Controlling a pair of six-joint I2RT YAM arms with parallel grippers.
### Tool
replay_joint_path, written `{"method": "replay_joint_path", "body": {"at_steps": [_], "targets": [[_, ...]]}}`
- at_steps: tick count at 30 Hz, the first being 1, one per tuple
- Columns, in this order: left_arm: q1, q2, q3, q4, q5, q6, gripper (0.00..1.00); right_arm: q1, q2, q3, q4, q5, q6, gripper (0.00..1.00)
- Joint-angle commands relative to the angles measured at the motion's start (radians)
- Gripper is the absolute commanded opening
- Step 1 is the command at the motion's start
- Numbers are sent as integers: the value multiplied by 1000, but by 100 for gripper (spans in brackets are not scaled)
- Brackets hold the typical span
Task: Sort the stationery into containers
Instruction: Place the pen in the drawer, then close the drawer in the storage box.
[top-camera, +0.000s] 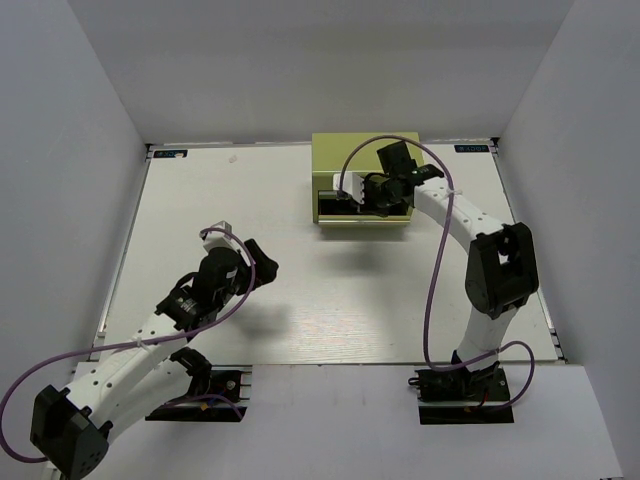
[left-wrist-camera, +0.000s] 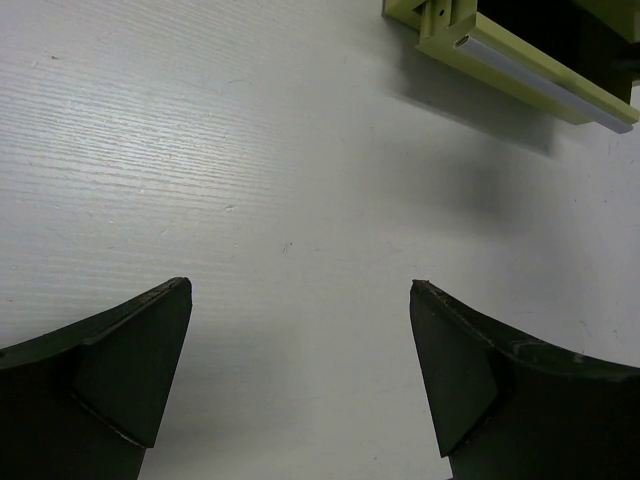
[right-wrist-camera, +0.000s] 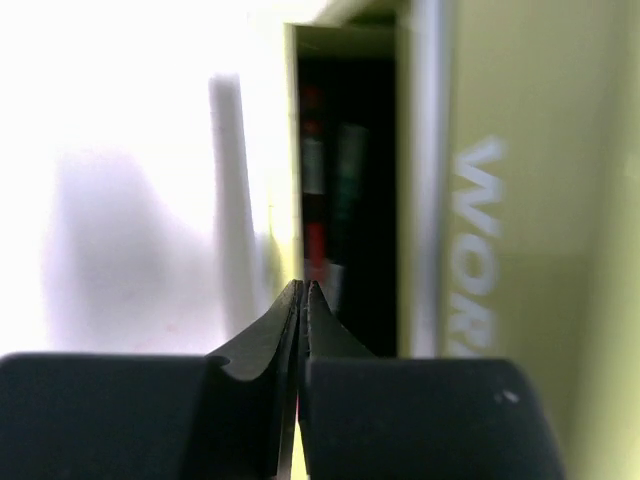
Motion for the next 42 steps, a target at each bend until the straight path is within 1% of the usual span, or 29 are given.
{"method": "replay_joint_path", "body": {"at_steps": [1,3,4,5,8,13,14,16,17,18,20,21,24,27,28,38,42], "targets": [[0,5,7,28,3,9,100,-1,-63,-24,-121,-171,-97,0],[0,5,7,28,3,9,100,0,-55,-12,-172,-220,-146,0],[0,15,7,28,3,9,100,0,-36,-4,-237,-231,-187,0],[0,15,7,28,3,9,100,5,-31,5,-252,-249,-197,0],[0,15,7,28,3,9,100,11,6,7,-261,-232,-208,0],[0,5,7,28,13,9,100,19,72,5,-177,-150,-130,0],[0,5,7,28,13,9,100,14,78,5,-131,-134,-108,0],[0,5,7,28,13,9,100,28,86,-7,-98,-76,-87,0],[0,5,7,28,13,9,100,32,96,-19,-39,-58,-59,0],[0,5,7,28,13,9,100,37,101,-24,-14,-4,-45,0],[0,5,7,28,13,9,100,42,104,-47,47,34,-5,0],[0,5,7,28,13,9,100,46,106,-56,96,97,8,0],[0,5,7,28,13,9,100,46,89,-99,237,157,50,0],[0,15,7,28,13,9,100,51,81,-125,311,220,62,0],[0,15,7,37,13,9,100,49,83,-131,323,255,65,0],[0,35,25,37,13,19,100,48,107,-145,451,366,84,7],[0,35,25,37,13,19,100,46,107,-139,465,374,81,10]]}}
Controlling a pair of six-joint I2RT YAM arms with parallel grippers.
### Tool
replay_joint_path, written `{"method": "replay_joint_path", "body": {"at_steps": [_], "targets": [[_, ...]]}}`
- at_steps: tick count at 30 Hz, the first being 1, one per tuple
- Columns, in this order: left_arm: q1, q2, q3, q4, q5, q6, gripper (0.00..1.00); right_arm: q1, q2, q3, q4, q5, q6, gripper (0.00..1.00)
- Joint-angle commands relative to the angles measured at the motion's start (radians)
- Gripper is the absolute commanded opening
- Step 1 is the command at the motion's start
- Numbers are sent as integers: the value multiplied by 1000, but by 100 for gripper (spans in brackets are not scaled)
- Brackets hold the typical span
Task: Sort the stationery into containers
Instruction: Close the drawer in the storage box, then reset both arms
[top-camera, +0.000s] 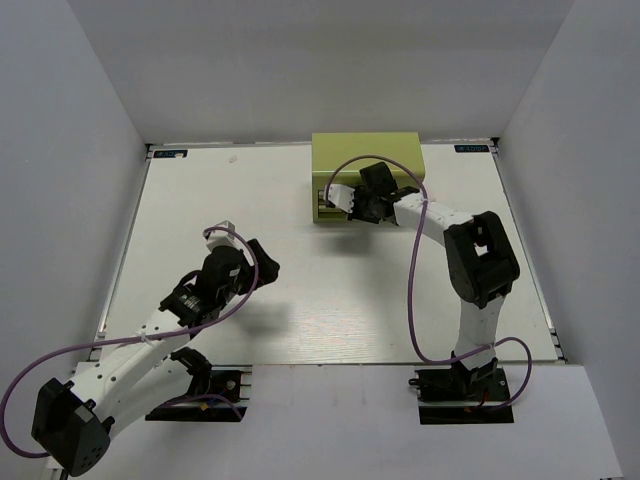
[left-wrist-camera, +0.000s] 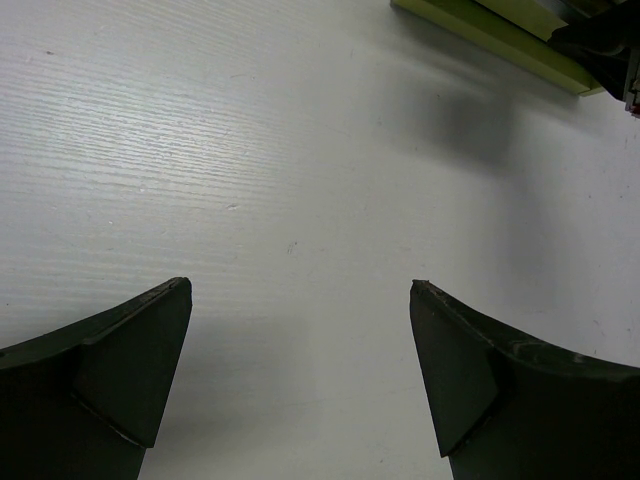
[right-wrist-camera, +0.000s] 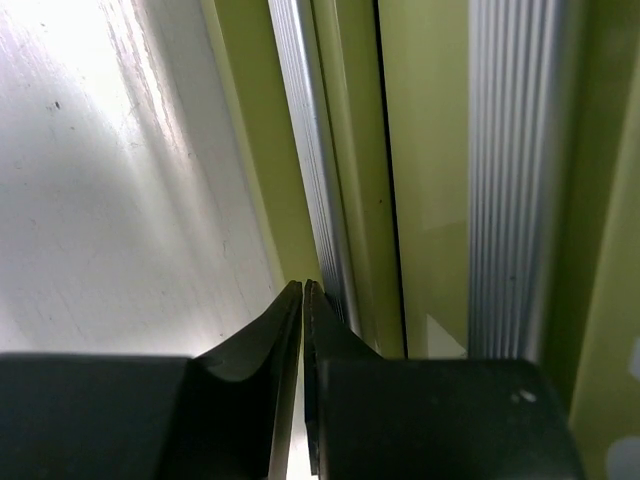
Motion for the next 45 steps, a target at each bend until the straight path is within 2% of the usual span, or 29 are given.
{"method": "replay_joint_path", "body": {"at_steps": [1,5,9,12,13,15,16,18,20,21,26,36,45], "targets": [[0,-6,25,17,8,11,100,-8,3,14,122,59,-2,10],[0,3,34,17,8,11,100,-14,-46,4,-9,-95,-22,12],[0,3,34,35,17,20,100,-17,-152,-45,-126,-336,-9,25],[0,3,34,46,26,20,100,-19,-218,-58,-183,-433,77,35],[0,3,34,46,26,31,100,-20,-229,-61,-182,-446,132,48],[0,3,34,58,35,42,100,-25,-263,-56,-195,-474,209,62],[0,14,45,69,35,42,100,-31,-282,-52,-194,-492,267,75],[0,23,54,81,47,52,100,-36,-314,-55,-170,-506,388,90],[0,32,54,93,60,62,100,-36,-327,-65,-140,-445,467,90],[0,42,63,93,60,62,100,-37,-345,-65,-102,-419,584,90],[0,74,94,121,92,91,100,-45,-396,-76,-57,-230,728,90],[0,85,105,164,130,112,100,-69,-531,-236,90,-89,771,90],[-10,74,85,216,149,123,100,-83,-562,-276,108,-84,792,90]]}}
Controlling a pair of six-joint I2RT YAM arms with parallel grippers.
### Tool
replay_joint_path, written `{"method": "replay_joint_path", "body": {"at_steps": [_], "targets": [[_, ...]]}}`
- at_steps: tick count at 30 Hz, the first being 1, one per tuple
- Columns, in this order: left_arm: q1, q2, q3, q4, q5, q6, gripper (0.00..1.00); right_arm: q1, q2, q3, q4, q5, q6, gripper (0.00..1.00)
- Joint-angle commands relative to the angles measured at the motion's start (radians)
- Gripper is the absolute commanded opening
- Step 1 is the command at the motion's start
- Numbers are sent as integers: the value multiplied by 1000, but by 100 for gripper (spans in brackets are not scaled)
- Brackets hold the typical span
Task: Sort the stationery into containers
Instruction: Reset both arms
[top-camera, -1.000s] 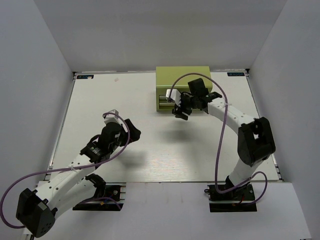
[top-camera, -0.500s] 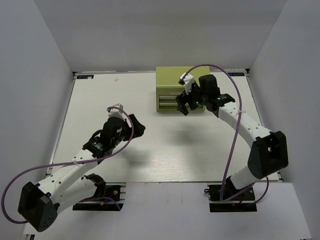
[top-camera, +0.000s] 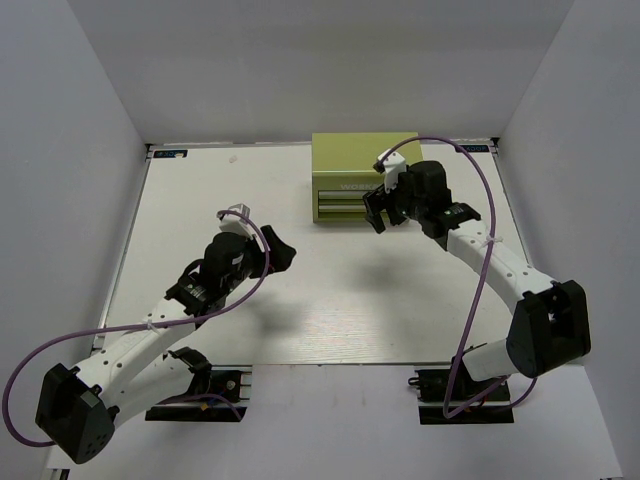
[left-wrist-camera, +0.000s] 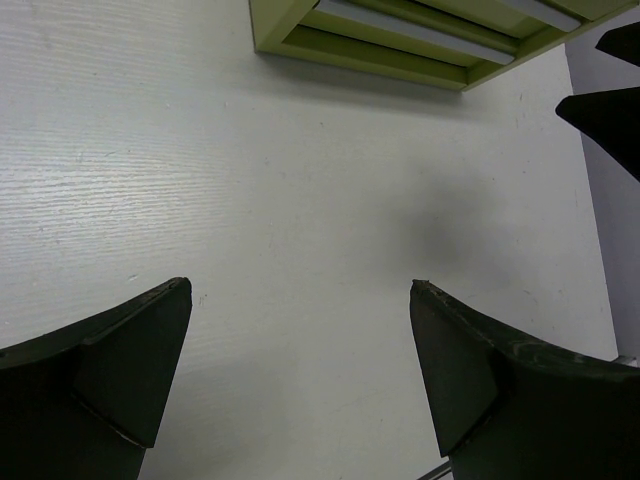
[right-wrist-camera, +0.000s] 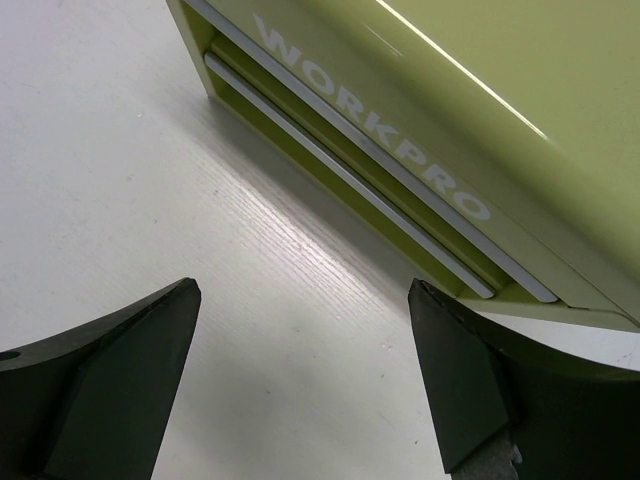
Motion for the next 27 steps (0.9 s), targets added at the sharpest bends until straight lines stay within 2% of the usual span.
{"method": "replay_joint_path", "body": {"at_steps": [1,27], "targets": [[-5,-16,14,35,21,14,100,-6,-31,-4,54,10,25,90],[-5,-7,-4,62,21,23,100,-18,-1,-4,57,7,12,90]]}}
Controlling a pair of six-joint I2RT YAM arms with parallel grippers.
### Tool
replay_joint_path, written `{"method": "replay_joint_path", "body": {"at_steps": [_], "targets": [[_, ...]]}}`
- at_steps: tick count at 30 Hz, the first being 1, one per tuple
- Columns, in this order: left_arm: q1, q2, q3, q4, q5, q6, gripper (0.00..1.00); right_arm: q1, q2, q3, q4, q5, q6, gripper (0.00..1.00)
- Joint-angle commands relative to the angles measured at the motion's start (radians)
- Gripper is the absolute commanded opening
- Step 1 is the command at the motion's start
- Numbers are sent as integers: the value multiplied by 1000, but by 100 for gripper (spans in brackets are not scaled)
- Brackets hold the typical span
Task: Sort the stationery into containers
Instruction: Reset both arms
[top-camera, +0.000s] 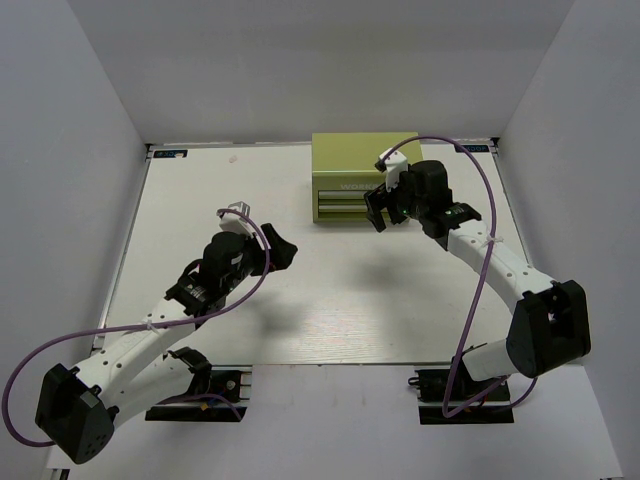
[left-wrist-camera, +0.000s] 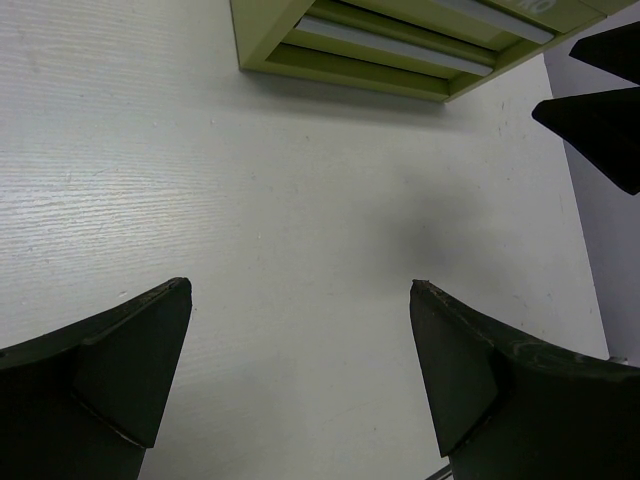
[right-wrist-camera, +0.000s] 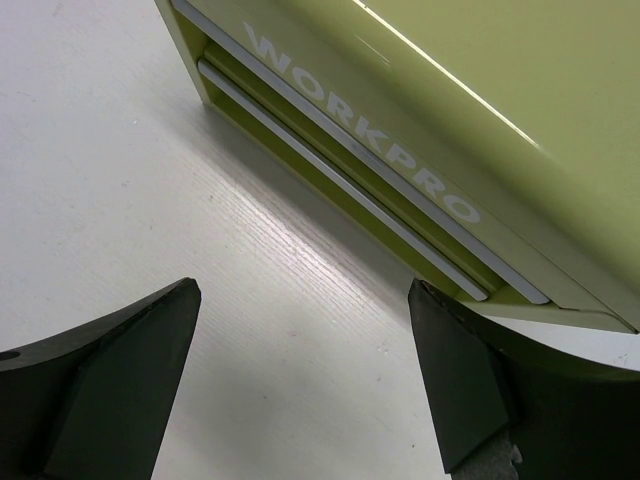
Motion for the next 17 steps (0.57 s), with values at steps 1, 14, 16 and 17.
{"method": "replay_joint_path", "body": {"at_steps": [1,14,16,17], "targets": [[-3,-5,-4,19,14,12,100,-8,-1,2,37,0,4,90],[-3,13,-4,37,23,12,100,-8,-1,-4,37,0,-7,90],[-3,13,-4,37,23,12,100,-8,-3,-10,42,0,-8,89],[-3,13,-4,37,23,12,100,-8,-1,-11,42,-3,-7,90]]}}
